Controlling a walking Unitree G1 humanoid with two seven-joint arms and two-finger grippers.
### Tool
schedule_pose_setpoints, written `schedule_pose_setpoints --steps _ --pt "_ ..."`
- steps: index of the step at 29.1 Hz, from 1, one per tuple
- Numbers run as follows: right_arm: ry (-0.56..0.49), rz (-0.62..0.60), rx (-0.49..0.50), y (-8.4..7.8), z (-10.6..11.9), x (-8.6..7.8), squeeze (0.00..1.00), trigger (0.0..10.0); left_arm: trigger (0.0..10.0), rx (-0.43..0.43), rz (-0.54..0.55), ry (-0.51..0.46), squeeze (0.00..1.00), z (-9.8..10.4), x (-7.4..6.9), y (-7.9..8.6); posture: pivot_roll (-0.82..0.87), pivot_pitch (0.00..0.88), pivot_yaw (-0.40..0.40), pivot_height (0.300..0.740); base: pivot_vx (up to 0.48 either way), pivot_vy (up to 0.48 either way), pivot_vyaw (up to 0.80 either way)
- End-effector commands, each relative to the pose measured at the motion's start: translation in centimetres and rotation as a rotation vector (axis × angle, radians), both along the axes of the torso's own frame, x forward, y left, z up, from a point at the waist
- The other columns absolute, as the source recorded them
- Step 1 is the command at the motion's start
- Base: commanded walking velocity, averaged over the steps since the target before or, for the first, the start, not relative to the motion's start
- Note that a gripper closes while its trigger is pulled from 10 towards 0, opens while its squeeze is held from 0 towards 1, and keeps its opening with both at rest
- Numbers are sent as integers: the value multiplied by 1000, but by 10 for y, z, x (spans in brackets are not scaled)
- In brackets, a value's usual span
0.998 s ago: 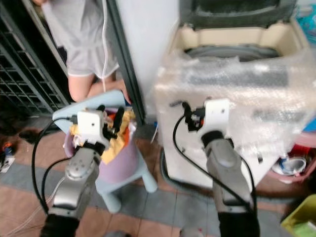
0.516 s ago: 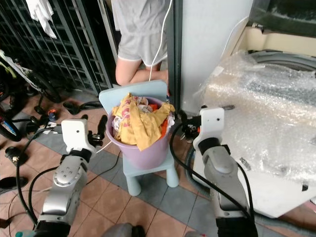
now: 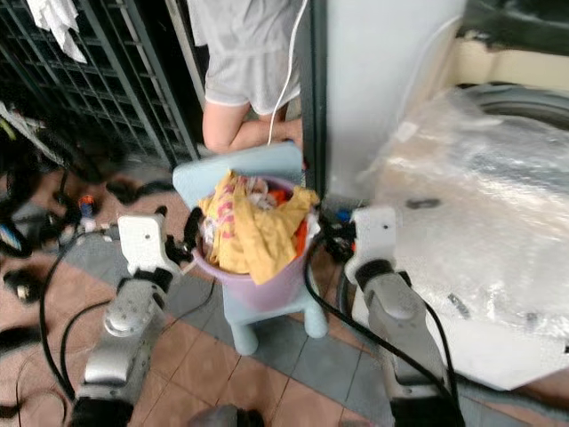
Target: Clothes washing
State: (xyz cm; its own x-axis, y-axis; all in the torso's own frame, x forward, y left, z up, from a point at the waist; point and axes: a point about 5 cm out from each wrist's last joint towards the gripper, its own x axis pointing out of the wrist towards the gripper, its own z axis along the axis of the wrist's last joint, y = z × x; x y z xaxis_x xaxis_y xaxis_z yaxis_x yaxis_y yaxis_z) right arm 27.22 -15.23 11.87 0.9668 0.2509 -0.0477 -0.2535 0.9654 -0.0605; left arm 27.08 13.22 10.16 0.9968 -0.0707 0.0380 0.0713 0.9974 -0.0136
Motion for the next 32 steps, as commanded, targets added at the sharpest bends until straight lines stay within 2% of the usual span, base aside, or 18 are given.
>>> schedule_pose_setpoints --steps 1,4,12,18,22,25,32 --pt "-5 -7 7 -3 2 2 0 10000 10000 2 -6 -9 0 2 0 -3 -103 0 131 740 0 0 781" --pt "-9 8 18 -3 6 6 0 10000 10000 2 6 -7 0 3 0 -3 -88 0 117 740 0 0 573" --pt "-8 107 -92 8 3 12 0 10000 10000 10 53 10 0 -1 -11 3 -58 0 97 740 0 0 537" --pt "80 60 -107 11 -7 22 0 10000 10000 15 35 16 0 -3 -15 5 -51 0 93 740 91 0 617" --pt "165 44 -165 14 -19 23 0 10000 10000 28 42 12 0 1 -13 9 -48 0 97 740 277 0 0" --pt "229 -1 -169 9 -30 21 0 10000 10000 38 32 1 0 4 -14 10 -43 0 98 740 346 0 0" --pt "297 -91 -236 -4 -42 19 0 10000 10000 36 26 27 0 0 -23 11 -31 0 101 740 371 0 0"
